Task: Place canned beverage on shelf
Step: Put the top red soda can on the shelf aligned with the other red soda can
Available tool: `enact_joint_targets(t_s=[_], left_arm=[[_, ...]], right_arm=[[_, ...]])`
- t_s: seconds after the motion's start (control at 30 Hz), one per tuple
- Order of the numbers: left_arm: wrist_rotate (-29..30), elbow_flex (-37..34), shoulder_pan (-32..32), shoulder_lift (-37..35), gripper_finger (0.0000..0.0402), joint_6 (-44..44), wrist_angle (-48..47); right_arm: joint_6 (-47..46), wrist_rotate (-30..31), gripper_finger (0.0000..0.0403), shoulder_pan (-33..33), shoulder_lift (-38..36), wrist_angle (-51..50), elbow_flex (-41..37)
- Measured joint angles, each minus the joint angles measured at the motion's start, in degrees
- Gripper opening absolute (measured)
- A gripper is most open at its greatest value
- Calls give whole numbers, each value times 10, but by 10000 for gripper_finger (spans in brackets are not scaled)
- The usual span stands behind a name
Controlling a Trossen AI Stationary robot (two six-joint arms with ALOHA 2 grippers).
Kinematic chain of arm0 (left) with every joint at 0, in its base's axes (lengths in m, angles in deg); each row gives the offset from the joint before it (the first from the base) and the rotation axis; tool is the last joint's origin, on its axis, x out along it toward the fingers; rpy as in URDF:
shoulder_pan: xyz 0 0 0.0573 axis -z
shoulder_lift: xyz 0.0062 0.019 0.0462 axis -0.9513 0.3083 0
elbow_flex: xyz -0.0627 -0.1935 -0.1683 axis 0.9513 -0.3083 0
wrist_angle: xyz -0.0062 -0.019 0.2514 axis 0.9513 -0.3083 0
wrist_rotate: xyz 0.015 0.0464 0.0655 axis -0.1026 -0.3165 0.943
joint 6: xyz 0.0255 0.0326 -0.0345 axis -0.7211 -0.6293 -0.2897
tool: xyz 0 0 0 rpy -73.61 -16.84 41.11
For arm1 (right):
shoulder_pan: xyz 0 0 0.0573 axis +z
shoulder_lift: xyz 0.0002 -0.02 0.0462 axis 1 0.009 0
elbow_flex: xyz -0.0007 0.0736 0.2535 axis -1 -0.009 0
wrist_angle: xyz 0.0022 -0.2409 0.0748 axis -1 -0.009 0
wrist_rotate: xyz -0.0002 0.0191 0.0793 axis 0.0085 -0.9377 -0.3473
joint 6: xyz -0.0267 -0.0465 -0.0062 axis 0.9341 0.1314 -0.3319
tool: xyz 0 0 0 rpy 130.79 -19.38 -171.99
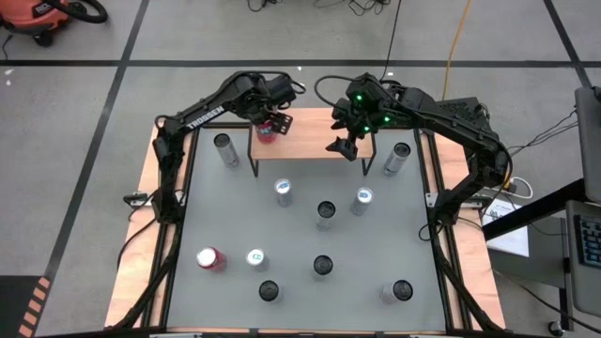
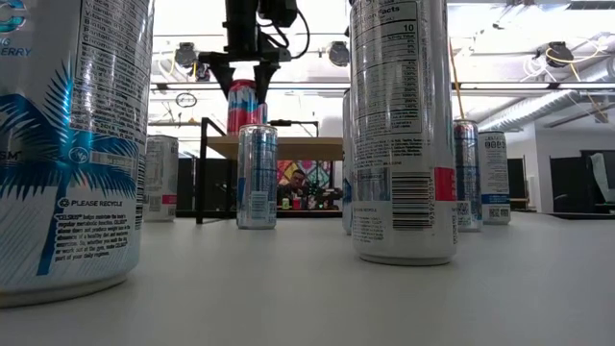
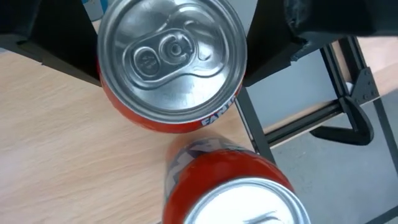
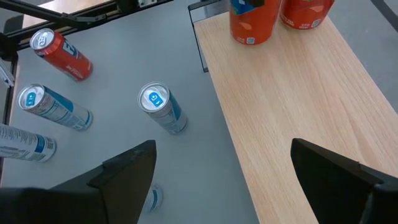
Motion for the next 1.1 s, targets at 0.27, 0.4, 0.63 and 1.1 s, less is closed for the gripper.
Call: enact_joint_targets(t_s=[0.27,0.4,0.63,1.1], left_arm=[[13,4,0,-7,364,0,6],[17,20,1,-25,364,3,1],[53,31,60,-103,364,49,0],[145,29,238,-143,364,94,0]], right_arm=[[-1,0,343,0,0,5,0],[-2,0,343,0,0,6,0],[-8,-1,343,0,0,-2,0],[13,-22,343,0,-2,-2,0]])
